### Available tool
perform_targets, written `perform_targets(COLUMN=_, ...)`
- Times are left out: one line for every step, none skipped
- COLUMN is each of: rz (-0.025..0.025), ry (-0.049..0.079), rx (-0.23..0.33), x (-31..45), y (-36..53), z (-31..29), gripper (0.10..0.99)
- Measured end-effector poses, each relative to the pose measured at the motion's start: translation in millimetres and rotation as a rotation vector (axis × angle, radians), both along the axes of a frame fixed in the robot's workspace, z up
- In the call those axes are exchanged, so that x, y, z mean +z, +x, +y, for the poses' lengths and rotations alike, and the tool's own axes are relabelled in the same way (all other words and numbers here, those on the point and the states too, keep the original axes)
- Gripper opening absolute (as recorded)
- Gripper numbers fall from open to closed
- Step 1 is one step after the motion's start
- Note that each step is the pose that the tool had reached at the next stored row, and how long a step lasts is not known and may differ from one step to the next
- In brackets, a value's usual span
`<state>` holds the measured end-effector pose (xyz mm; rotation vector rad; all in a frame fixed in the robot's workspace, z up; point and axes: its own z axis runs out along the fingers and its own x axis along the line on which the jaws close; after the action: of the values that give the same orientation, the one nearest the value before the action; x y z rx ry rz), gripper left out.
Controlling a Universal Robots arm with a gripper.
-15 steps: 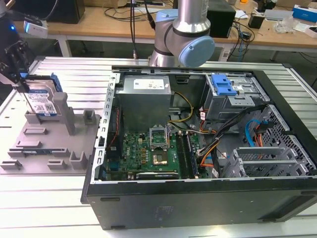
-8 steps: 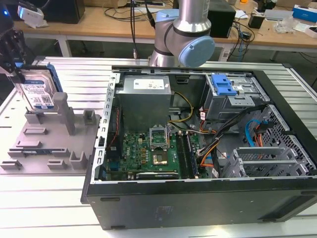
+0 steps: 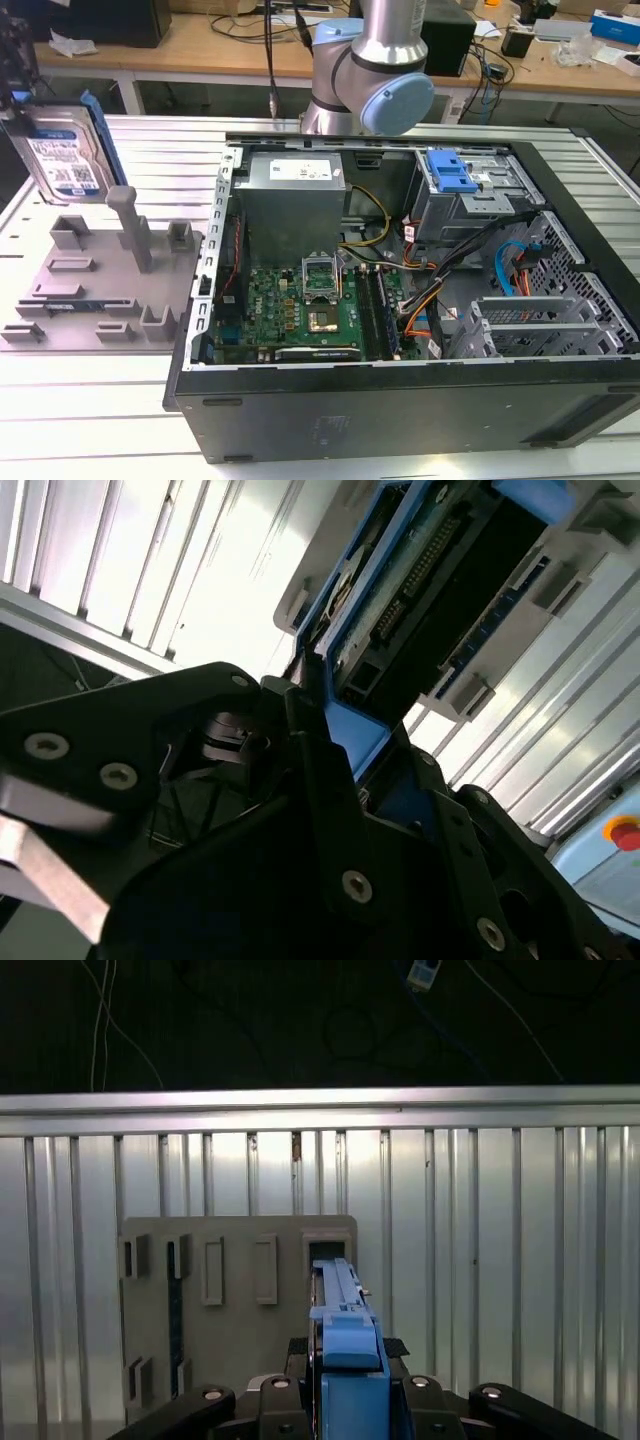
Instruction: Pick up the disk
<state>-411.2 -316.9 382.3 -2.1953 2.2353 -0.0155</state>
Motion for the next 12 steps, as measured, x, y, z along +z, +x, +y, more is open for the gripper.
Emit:
perform_targets(rz=-0.0001, ry=0.000, rx=0.000, x=4.5, y=0.0, z=0.0, gripper=0.365)
perform_targets(rz=-0.0001, ry=0.000, rx=0.000, x=9.1, y=0.0, z=0.0, gripper=0.365)
perform_targets(rz=0.0000, ry=0.000, rx=0.000, x=17.7, y=0.0, z=0.0, gripper=0.365)
perform_targets(rz=0.0000, ry=0.000, rx=0.000, x=25.5, y=0.0, z=0.0, gripper=0.365)
perform_targets(rz=0.0000, ry=0.000, rx=0.000, x=29.7, y=0.0, z=0.0, gripper=0.365)
perform_targets(rz=0.0000, ry=0.000, rx=0.000, x=34.9, y=0.0, z=0.0, gripper=0.365)
perform_targets(rz=0.0000, ry=0.000, rx=0.000, x=39.7, y=0.0, z=0.0, gripper=0.365)
perform_targets(rz=0.0000, ry=0.000, rx=0.000, x=44.6, y=0.0, z=0.0, gripper=0.365)
perform_targets(rz=0.0000, ry=0.000, rx=0.000, x=49.4, y=0.0, z=0.0, gripper=0.365)
perform_targets(rz=0.0000, ry=0.000, rx=0.000, x=53.5, y=0.0, z=0.0, gripper=0.365)
perform_targets(rz=0.0000, ry=0.000, rx=0.000, x=58.5, y=0.0, z=0.0, gripper=0.365)
perform_targets(rz=-0.0001, ry=0.000, rx=0.000, x=62.8, y=0.0, z=0.0, gripper=0.365)
